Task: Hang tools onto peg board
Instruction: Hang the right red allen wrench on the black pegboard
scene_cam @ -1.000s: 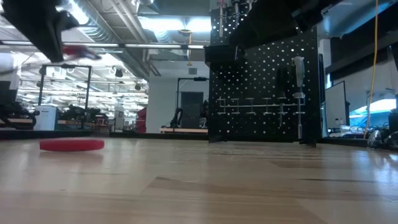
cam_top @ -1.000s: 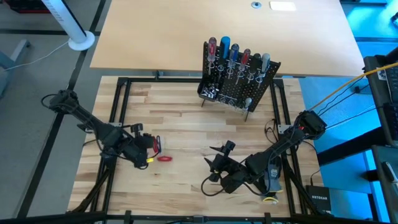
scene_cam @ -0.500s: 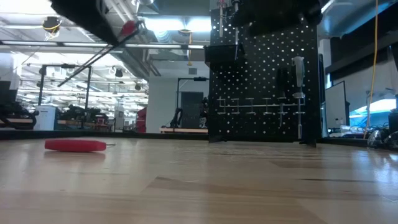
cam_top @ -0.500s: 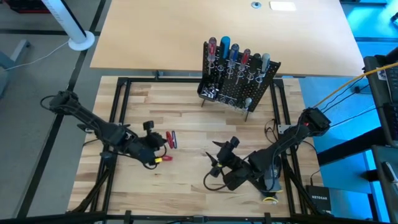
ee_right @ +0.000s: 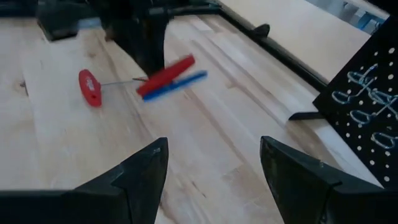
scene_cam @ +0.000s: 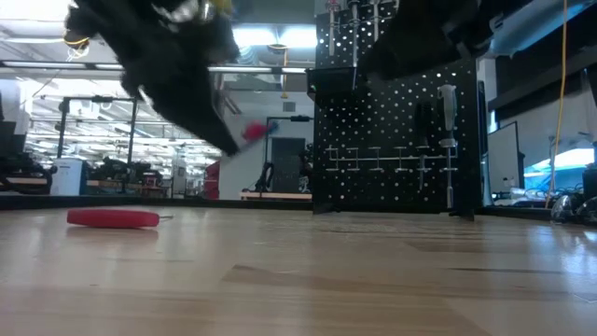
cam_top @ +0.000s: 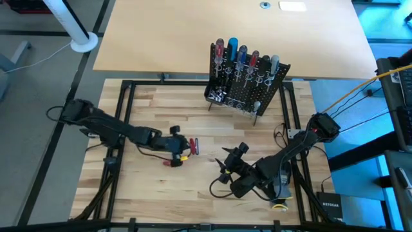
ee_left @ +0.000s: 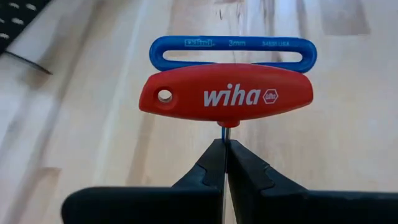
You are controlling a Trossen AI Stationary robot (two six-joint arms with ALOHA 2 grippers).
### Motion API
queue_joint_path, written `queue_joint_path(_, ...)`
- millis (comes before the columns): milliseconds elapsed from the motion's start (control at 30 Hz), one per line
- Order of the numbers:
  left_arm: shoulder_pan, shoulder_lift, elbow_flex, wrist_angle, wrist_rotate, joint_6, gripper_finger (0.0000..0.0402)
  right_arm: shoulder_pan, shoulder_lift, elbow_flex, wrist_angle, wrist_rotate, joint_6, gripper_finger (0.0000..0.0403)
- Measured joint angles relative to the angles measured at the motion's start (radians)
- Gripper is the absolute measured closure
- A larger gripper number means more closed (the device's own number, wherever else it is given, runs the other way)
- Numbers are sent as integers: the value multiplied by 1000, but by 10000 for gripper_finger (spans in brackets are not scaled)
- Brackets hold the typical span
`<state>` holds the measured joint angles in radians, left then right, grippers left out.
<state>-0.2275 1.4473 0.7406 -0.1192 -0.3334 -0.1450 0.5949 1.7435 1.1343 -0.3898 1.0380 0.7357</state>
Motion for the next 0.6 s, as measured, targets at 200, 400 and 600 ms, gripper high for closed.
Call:
queue_joint_path(200,34,192,0,110,74,39,401,-19,46,0,6,-59,23,148)
queue_joint_path(400,63,262,10,124,128,42,399,-39,49,-1,21,-127,14,148)
queue_joint_path(600,85,266,10,128,150,37,370,-54,53,-1,22,-149,0,148)
